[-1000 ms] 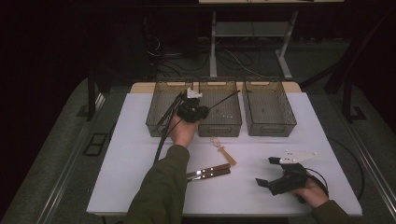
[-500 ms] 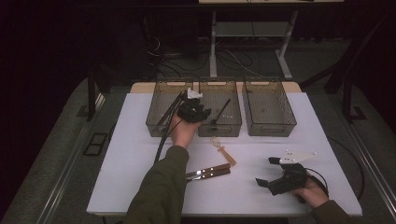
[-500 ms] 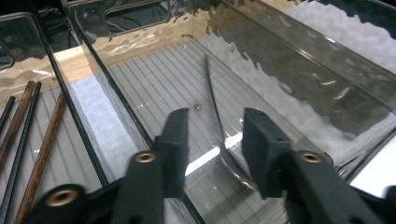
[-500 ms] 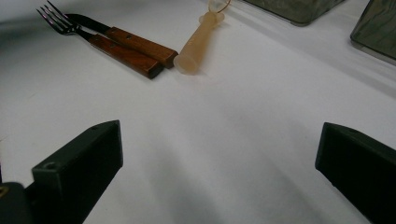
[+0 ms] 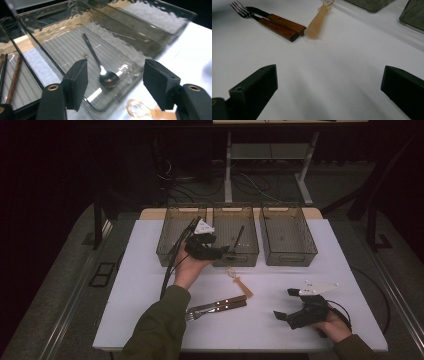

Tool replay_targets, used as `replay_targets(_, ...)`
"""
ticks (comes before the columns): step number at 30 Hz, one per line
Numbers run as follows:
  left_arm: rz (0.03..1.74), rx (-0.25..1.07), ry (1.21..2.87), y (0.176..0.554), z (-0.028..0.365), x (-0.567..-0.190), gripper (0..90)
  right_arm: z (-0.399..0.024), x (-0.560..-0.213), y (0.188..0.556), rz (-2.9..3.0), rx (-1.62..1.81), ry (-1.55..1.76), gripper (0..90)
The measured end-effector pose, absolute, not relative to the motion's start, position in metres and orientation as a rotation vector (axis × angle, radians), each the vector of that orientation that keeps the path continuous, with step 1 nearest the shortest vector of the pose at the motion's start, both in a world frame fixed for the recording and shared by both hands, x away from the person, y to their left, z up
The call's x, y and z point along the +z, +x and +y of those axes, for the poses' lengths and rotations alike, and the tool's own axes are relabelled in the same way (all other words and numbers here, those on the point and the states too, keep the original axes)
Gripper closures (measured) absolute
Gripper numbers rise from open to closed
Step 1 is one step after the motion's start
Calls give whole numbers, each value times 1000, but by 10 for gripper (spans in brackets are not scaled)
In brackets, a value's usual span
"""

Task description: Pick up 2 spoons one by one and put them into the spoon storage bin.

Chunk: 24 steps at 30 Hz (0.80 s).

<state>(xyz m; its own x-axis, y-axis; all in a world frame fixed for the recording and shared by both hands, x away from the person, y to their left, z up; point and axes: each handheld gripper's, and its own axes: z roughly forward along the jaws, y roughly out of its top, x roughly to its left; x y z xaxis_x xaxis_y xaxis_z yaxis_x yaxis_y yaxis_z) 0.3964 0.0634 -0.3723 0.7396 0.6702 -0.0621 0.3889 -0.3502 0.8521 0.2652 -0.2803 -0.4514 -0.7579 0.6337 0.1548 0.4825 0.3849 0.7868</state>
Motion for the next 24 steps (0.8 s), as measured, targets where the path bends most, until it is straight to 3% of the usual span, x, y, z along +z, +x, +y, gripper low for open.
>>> replay_targets(24,668,288,2011,303,128,-419,139,-280,-452,265,2461,1298,1022,7)
